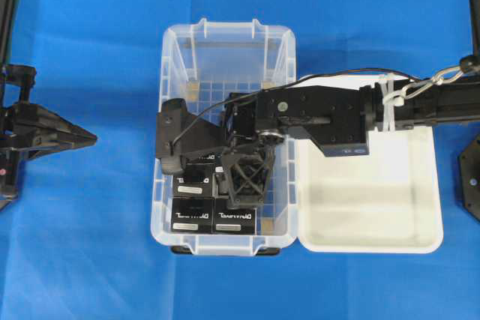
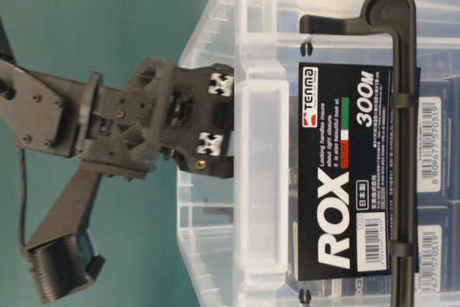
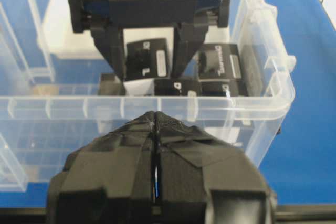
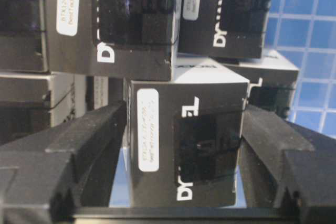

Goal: Pick the box from inside the plastic case
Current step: 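Lift the black box out of the case toward the white tray, then lower the box into the white tray and open the right gripper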

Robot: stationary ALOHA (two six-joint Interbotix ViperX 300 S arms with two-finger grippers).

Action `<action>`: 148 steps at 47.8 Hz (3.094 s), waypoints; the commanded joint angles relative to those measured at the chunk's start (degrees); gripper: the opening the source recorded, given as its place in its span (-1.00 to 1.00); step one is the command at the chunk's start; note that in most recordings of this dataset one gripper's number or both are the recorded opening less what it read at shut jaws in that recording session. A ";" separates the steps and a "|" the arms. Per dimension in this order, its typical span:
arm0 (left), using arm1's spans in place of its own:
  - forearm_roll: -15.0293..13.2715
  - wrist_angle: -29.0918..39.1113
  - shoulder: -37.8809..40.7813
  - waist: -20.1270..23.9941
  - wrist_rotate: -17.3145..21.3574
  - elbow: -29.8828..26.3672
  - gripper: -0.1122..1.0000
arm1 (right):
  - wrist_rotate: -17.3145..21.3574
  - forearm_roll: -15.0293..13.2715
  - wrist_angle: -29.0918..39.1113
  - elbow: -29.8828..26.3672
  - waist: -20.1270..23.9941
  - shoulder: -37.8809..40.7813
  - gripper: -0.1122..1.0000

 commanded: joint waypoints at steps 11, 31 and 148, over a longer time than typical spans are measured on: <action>0.09 -0.18 0.35 0.00 0.00 -1.58 -0.92 | 0.00 -0.26 5.71 -5.62 -2.37 -4.66 0.39; 0.09 -0.18 0.35 0.00 0.00 -1.58 -0.92 | 0.26 -1.49 20.39 -8.70 -4.22 -17.93 0.38; 0.09 0.00 -0.88 1.14 -0.97 -2.02 -0.92 | -16.08 -0.88 -31.55 43.15 -18.98 -18.90 0.52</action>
